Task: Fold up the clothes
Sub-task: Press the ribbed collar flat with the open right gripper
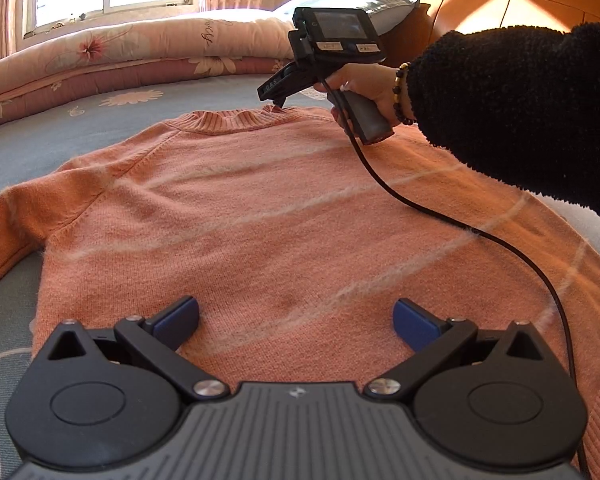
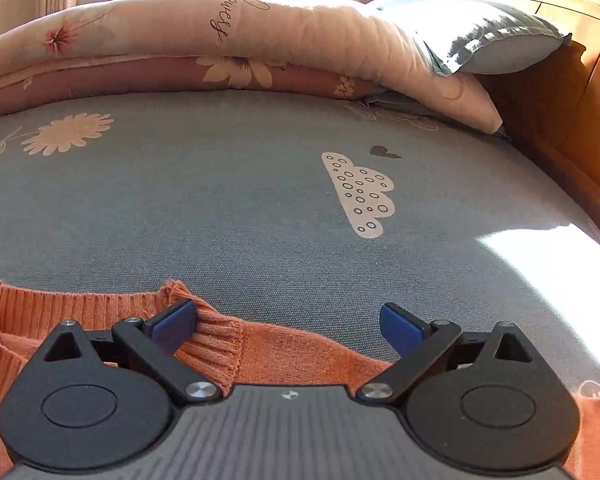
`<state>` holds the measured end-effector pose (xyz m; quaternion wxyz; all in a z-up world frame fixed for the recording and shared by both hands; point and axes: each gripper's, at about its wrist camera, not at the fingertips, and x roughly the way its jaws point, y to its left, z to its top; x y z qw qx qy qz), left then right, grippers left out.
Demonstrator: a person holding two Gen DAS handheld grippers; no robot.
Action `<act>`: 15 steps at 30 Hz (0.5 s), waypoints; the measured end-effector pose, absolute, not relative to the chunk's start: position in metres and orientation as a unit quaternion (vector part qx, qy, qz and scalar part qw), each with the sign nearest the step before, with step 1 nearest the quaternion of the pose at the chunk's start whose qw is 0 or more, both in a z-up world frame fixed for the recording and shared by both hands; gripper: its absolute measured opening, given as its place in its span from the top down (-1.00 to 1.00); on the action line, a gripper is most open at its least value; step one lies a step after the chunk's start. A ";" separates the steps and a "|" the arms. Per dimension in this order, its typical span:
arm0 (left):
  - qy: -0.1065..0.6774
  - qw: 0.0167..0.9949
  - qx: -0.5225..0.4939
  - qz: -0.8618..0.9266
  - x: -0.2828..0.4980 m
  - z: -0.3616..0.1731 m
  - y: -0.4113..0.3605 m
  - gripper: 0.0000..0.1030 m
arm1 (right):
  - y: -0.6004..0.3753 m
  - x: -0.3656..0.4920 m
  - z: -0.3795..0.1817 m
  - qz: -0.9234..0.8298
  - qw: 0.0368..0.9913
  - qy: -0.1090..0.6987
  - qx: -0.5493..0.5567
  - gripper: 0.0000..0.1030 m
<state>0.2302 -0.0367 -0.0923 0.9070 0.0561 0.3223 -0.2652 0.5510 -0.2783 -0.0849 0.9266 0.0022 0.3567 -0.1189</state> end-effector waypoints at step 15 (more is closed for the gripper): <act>0.323 0.907 0.060 -0.264 0.230 -0.092 -0.037 -0.99 | -0.321 0.512 -0.077 -0.197 0.903 0.382 0.020 -0.94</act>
